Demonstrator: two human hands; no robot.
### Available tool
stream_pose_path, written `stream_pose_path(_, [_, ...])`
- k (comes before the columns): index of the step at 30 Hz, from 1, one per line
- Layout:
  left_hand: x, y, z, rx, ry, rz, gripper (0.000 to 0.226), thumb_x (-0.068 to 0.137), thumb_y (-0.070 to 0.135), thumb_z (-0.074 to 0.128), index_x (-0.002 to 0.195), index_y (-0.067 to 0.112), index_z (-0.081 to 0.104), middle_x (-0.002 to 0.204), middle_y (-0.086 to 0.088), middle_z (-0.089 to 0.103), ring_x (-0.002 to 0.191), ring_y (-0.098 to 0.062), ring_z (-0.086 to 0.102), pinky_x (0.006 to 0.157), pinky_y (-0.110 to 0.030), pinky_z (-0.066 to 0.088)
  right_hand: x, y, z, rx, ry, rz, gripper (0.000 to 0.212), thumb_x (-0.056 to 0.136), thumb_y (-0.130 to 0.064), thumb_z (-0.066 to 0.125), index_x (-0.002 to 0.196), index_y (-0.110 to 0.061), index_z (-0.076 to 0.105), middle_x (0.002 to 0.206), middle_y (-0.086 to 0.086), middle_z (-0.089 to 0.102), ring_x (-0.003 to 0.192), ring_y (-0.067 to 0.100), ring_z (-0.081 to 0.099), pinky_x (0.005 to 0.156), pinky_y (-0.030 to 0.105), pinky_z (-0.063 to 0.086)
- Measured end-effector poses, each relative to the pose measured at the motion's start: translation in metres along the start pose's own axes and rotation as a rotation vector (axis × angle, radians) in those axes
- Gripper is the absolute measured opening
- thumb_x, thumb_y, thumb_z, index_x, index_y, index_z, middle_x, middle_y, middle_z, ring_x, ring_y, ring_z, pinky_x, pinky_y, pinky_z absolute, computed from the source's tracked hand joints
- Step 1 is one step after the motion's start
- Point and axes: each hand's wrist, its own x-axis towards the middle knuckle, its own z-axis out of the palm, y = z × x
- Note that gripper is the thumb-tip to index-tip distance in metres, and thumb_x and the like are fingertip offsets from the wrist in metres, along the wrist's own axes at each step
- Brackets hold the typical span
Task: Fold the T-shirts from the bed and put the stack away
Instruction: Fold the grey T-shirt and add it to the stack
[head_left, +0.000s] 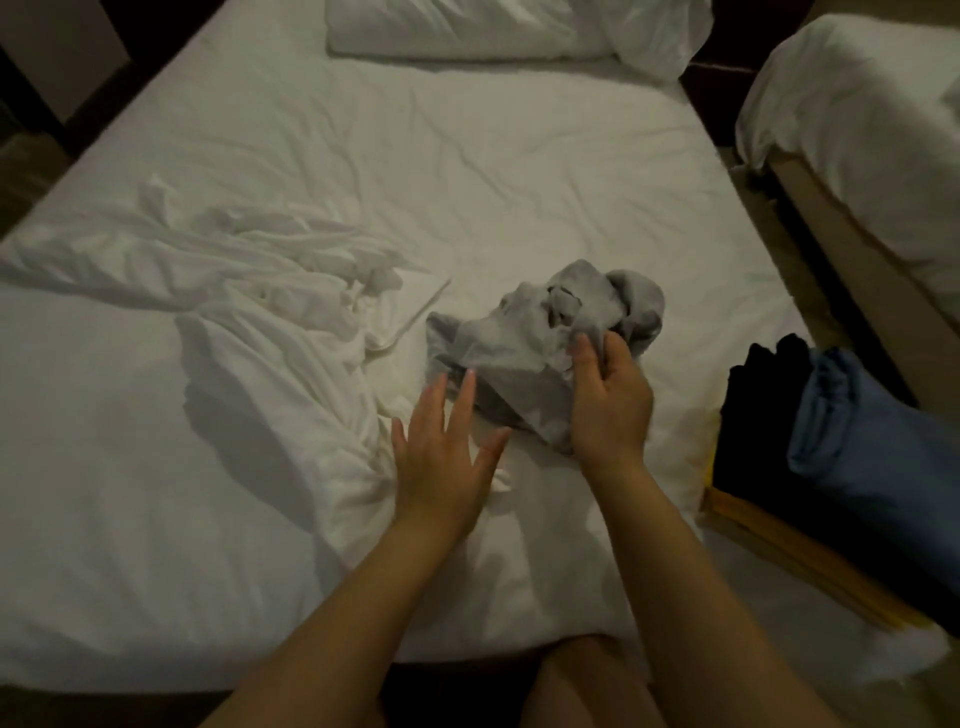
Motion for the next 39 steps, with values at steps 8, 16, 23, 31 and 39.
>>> stream_pose_path(8, [-0.016,0.09,-0.094,-0.378,0.102,0.309,0.059,0.086,0.058,0.028,0.138,0.038,0.008,0.148,0.01,0.025,0.132,0.006,0.017,0.101,0.004,0.006,-0.008,-0.108,-0.082,0.359,-0.296,-0.118,0.022,0.081,-0.027,0.055,0.068,-0.011,0.062,0.063,0.0,0.058,0.065,0.016,0.052,0.065,0.032,0.044])
stream_pose_path(16, [-0.062,0.154,-0.177,-0.507,0.082,0.477,0.05,0.081,0.051,0.051,0.127,0.051,0.031,0.13,0.013,0.045,0.11,-0.002,0.049,0.092,-0.028,0.048,-0.057,-0.179,-0.164,0.181,-0.64,-0.178,0.04,0.07,-0.015,0.08,0.101,-0.026,0.058,0.095,-0.004,0.066,0.082,-0.002,0.063,0.073,0.014,0.051])
stream_pose_path(23, [-0.106,0.194,-0.231,-0.559,-0.142,0.459,0.044,0.077,0.05,0.055,0.119,0.053,0.044,0.116,0.012,0.063,0.105,-0.007,0.059,0.094,-0.03,0.047,-0.093,-0.236,-0.232,-0.103,-0.58,-0.373,0.011,0.087,-0.016,0.063,0.095,-0.023,0.062,0.085,-0.01,0.065,0.077,-0.003,0.061,0.071,0.011,0.048])
stream_pose_path(31, [-0.144,0.231,-0.283,-0.452,0.063,0.52,0.018,0.091,0.039,0.053,0.083,0.027,0.065,0.079,0.009,0.066,0.077,-0.01,0.061,0.078,-0.035,0.05,-0.107,-0.279,-0.274,-0.219,-0.142,-0.556,0.04,0.092,-0.035,0.055,0.075,0.001,0.064,0.073,0.016,0.06,0.064,0.016,0.049,0.062,0.028,0.037])
stream_pose_path(39, [-0.157,0.266,-0.33,-0.316,0.094,0.553,0.029,0.087,0.044,0.057,0.111,0.028,0.057,0.091,0.009,0.06,0.082,-0.007,0.058,0.072,-0.02,0.049,-0.119,-0.316,-0.269,-0.177,-0.088,-0.657,0.016,0.089,-0.036,0.059,0.088,-0.02,0.06,0.083,-0.014,0.055,0.079,0.0,0.051,0.067,0.015,0.036])
